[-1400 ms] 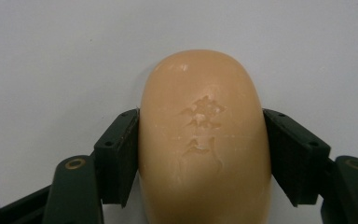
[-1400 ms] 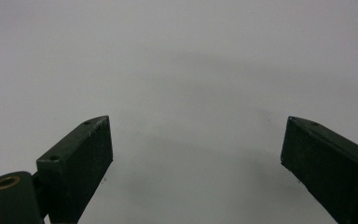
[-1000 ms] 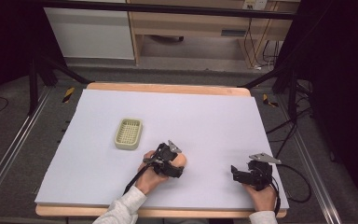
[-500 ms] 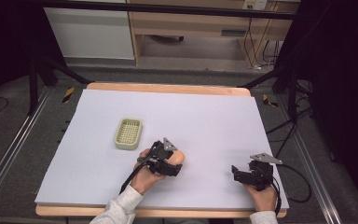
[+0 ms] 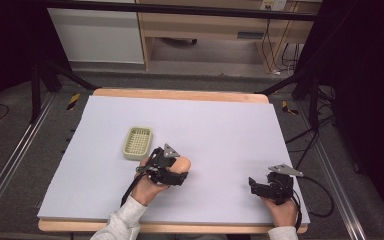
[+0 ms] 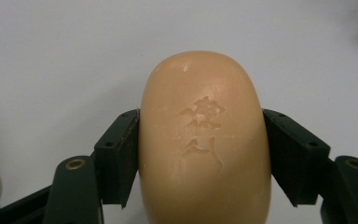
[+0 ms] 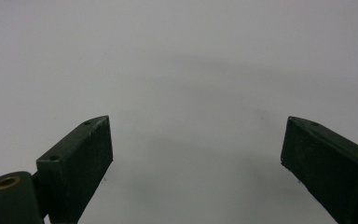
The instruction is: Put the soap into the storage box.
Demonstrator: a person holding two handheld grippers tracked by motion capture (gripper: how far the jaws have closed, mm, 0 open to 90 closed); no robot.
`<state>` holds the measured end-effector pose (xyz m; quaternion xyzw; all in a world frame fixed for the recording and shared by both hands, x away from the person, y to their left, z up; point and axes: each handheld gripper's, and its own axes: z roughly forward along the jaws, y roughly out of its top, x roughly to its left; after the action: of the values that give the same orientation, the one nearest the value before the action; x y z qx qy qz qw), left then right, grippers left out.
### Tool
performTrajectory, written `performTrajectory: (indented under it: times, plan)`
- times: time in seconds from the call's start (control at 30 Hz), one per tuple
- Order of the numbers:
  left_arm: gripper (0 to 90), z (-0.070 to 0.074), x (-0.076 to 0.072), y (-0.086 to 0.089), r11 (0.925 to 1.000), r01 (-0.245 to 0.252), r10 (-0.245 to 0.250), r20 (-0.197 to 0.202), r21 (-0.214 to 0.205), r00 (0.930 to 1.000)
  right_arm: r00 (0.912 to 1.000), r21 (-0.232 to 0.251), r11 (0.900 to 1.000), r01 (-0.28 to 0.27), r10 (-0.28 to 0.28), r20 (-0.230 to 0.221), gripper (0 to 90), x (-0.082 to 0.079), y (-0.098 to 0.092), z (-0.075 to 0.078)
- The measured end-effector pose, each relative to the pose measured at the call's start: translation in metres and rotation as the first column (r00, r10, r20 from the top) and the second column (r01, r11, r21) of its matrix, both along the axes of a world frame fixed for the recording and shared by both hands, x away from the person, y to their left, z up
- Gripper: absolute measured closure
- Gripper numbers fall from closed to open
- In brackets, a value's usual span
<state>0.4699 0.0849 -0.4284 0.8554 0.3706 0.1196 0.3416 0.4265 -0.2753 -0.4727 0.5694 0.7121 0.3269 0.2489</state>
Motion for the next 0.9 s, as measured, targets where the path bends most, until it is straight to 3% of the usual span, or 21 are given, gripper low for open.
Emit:
performTrajectory:
  times: [0.3,0.5,0.9]
  plan:
    - [31.4,0.009,0.0,0.014,0.9994,-0.03,0.03,0.014,-0.016,0.9994,1.0,0.008,0.9999,0.008,-0.008,-0.001,9.2,-0.001,-0.001,0.001]
    - [31.4,0.012,0.002,0.021,0.9988,-0.05,0.05,0.028,0.005,0.9984,1.0,0.005,1.0,0.006,-0.006,0.003,9.2,-0.001,-0.002,0.001]
    - [31.4,0.02,0.01,0.043,0.9917,-0.125,0.126,0.051,-0.031,0.9907,1.0,0.005,1.0,0.004,-0.004,0.003,9.2,-0.001,-0.002,0.001]
